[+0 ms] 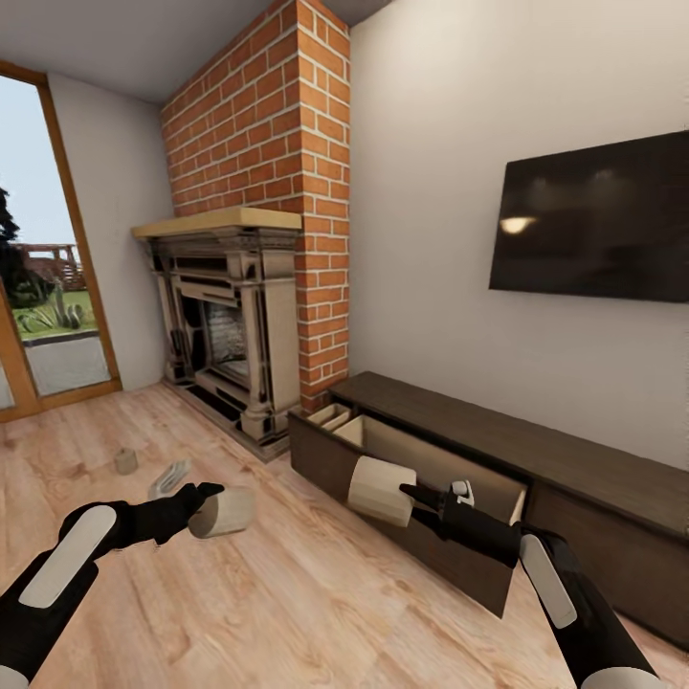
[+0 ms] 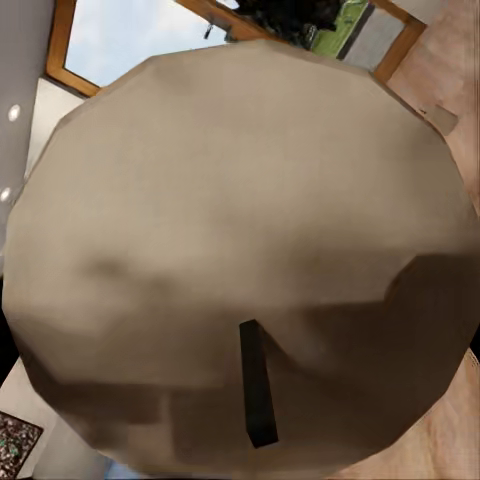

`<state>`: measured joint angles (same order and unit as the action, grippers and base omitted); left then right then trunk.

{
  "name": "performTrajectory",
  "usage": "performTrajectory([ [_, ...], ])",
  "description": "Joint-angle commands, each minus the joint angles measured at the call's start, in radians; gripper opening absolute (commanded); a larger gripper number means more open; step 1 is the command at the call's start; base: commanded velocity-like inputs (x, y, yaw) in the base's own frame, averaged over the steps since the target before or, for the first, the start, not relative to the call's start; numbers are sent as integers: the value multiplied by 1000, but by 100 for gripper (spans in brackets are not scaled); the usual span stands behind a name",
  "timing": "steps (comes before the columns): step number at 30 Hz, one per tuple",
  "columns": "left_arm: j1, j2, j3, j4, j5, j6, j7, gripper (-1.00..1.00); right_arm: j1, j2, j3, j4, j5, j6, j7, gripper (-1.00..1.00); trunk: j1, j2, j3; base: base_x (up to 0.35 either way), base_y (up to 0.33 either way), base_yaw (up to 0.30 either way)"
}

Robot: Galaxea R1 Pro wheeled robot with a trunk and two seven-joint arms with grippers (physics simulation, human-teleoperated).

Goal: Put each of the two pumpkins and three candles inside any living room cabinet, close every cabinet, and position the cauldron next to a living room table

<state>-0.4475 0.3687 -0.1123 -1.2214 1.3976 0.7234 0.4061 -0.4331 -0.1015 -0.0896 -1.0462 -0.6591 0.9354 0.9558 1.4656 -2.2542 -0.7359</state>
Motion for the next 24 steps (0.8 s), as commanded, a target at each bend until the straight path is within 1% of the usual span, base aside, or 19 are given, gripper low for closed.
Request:
performTrajectory([
  [1,0,1,-1,-1,14,-2,8,-100,-1,0,-1,0,0,5,4,-100,0,-1,0,158,287,-251],
  [7,0,1,-1,-1,14,-2,8,-100,-1,0,-1,0,0,5,4,-100,0,-1,5,131,272,-251],
  [13,0,1,-1,-1,14,-2,8,-100,-1,0,-1,0,0,5,3,-100,0,-1,10,26,251,-251],
  [24,0,2,-1,-1,14,-2,8,-100,-1,0,-1,0,0,5,4,-100,0,-1,19,1,126,-251],
])
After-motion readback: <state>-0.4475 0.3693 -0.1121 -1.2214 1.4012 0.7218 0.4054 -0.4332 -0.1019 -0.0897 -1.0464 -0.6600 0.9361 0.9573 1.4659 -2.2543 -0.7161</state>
